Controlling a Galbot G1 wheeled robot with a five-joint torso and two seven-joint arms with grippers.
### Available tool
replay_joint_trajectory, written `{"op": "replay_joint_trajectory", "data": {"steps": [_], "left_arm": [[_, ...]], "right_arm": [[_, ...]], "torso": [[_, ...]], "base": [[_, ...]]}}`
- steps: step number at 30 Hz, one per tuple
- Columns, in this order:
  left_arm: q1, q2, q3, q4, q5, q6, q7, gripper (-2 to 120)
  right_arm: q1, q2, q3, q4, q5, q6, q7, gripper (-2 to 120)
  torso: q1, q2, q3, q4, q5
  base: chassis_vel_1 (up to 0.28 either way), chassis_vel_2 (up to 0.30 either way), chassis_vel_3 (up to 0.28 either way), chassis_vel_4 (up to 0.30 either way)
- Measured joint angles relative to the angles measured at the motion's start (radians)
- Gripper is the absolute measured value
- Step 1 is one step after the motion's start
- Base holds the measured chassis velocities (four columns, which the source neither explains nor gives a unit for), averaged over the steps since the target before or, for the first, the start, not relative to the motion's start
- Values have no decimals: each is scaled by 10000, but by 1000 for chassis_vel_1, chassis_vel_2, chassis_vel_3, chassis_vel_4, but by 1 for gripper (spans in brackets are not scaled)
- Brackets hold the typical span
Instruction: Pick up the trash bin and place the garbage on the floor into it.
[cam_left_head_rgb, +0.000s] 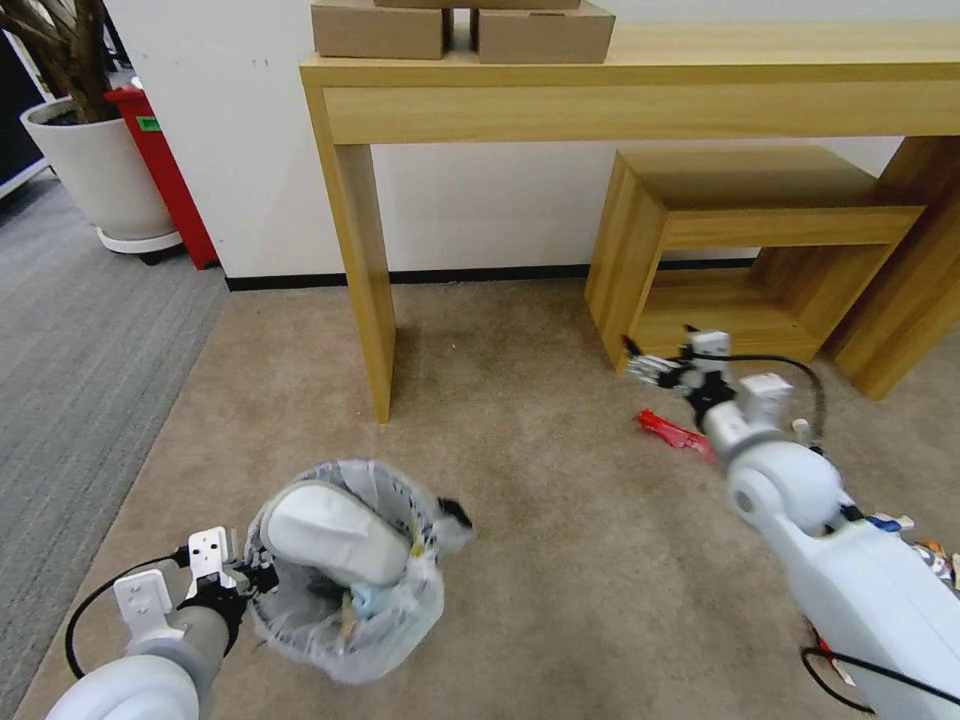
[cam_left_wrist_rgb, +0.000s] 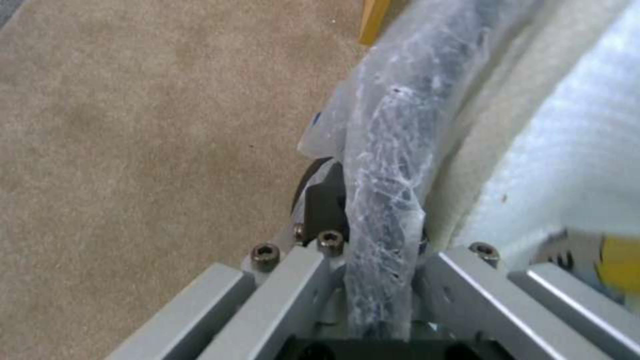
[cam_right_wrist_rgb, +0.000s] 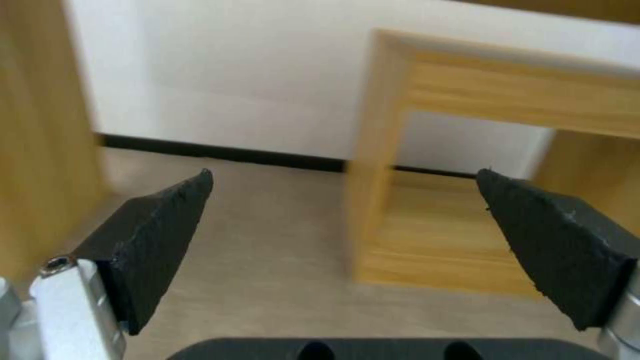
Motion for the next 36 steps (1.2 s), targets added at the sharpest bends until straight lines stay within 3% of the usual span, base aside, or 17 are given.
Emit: {"op": "replay_joint_trajectory", "data": {"steps": [4,5,6,9,11,14,18,36], "left_arm": [[88,-119,-151,-166,-147,163,-38,0],[103,-312,-284,-257,-362,232,-64,0],[103,-312,-284,-257,-362,232,-64,0],[97,-570,-363,-331,-507,361,-23,0],[97,-616,-363,-325,-416,381,62,0],[63,-799,-317,-206,166,415,457,0],[24,-1063,-161,-91,681,439,802,0],[456,-2163,-91,-343,1912,196,1415,0]], "right_arm": [[-1117,306,1101,35,-1003,663,-495,100],[-1620,648,1853,-113,-2068,1499,-1030,100],[-1620,648,1853,-113,-2068,1499,-1030,100],[-2422,1394,3000,-264,-3400,2959,-1558,100],[-2644,1699,3322,-254,-3549,3252,-1669,100],[-3173,2930,4099,-124,-3709,4038,-2094,100],[-3569,3837,4641,23,-3862,4735,-2780,100],[-4344,5179,5329,429,-3958,5415,-3200,100]], "torso": [[0,1,0,1,0],[0,1,1,3,-2],[0,1,1,3,-2],[0,0,0,0,0],[1,1,0,1,-4],[0,0,0,0,1],[0,1,0,1,-3],[1,0,1,0,-3]], "base": [[0,0,0,0],[0,0,0,0],[0,0,0,0],[0,0,0,0],[0,0,0,0],[0,0,0,0],[0,0,0,0],[0,0,0,0]]}}
